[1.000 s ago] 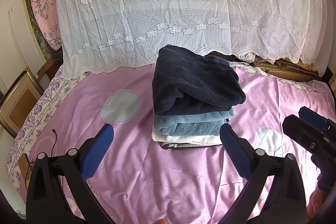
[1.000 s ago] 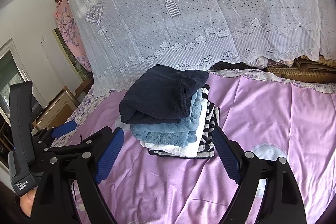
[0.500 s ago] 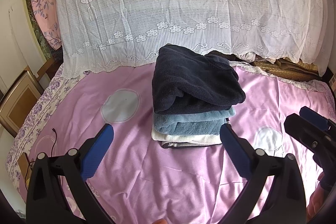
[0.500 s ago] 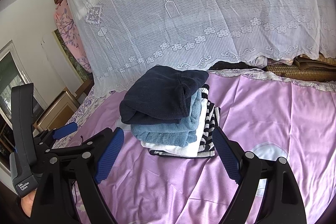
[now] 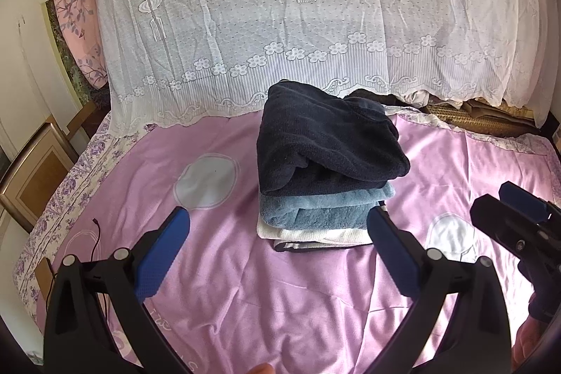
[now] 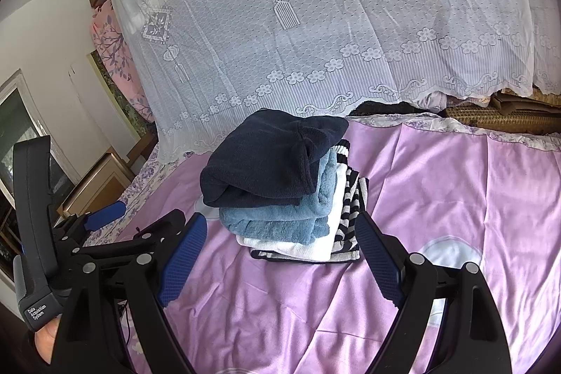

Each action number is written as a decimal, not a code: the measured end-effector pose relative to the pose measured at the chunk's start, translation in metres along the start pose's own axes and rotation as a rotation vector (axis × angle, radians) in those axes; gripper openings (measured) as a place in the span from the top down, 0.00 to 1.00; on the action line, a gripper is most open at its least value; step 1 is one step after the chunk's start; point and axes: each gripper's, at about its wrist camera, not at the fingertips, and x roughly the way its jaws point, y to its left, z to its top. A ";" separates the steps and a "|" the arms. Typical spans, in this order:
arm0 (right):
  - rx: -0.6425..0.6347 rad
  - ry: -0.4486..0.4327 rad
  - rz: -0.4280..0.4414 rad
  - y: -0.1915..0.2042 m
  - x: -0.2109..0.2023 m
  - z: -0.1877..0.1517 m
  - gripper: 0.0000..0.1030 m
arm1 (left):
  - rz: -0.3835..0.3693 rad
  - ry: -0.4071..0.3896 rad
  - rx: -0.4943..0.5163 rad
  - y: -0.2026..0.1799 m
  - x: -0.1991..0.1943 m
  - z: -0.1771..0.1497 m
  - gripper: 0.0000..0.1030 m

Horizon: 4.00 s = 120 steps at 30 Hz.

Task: Fold small clothes

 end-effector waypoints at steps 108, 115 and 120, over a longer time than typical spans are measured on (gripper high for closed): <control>0.184 -0.008 -0.259 -0.110 -0.046 -0.045 0.12 | -0.262 0.147 0.156 -0.128 0.030 -0.060 0.04; 0.305 -0.032 -0.410 -0.208 -0.110 -0.095 0.12 | -0.397 0.262 0.314 -0.234 0.016 -0.118 0.05; 0.346 -0.122 -0.591 -0.292 -0.180 -0.145 0.12 | -0.448 0.282 0.443 -0.326 -0.021 -0.158 0.05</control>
